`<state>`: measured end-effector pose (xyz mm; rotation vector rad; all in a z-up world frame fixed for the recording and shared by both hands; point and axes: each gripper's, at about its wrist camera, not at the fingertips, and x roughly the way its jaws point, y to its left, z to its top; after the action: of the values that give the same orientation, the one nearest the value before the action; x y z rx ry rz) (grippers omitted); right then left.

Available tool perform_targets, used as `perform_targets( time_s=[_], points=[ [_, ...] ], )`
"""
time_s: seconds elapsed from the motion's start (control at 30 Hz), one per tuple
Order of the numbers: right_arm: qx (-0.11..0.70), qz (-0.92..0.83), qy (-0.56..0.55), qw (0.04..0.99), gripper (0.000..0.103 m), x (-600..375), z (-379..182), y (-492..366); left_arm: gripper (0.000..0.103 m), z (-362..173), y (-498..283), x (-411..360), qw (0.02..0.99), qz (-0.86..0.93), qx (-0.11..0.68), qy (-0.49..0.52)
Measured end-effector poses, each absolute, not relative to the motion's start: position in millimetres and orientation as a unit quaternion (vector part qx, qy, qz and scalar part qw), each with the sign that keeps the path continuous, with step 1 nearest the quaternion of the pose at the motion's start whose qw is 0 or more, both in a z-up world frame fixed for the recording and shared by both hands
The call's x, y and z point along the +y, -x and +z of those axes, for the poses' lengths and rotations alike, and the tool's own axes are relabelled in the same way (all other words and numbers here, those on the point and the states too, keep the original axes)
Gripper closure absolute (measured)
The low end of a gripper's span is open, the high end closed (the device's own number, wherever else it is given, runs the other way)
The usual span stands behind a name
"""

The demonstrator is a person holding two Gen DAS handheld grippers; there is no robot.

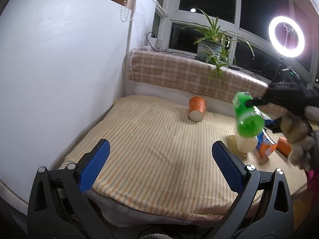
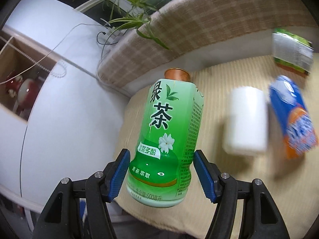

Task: Flip cup upright
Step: 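Carry the green tea bottle toward the left tool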

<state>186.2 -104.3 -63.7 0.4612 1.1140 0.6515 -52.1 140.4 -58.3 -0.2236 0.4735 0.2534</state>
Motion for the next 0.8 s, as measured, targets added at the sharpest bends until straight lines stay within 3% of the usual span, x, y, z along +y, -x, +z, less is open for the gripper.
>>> perform_targets(
  time_s=[0.4, 0.8],
  points=[
    [0.545, 0.261, -0.208, 0.769, 0.035, -192.4, -112.8, -127.3, 0.0, -62.9, 30.5, 89.3, 0.96, 0.06, 0.257, 0.096],
    [0.58, 0.25, -0.156, 0.759, 0.035, -187.3, -148.3, -142.6, 0.0, -73.9, 10.8, 58.1, 0.948, 0.012, 0.3, 0.107]
  ],
)
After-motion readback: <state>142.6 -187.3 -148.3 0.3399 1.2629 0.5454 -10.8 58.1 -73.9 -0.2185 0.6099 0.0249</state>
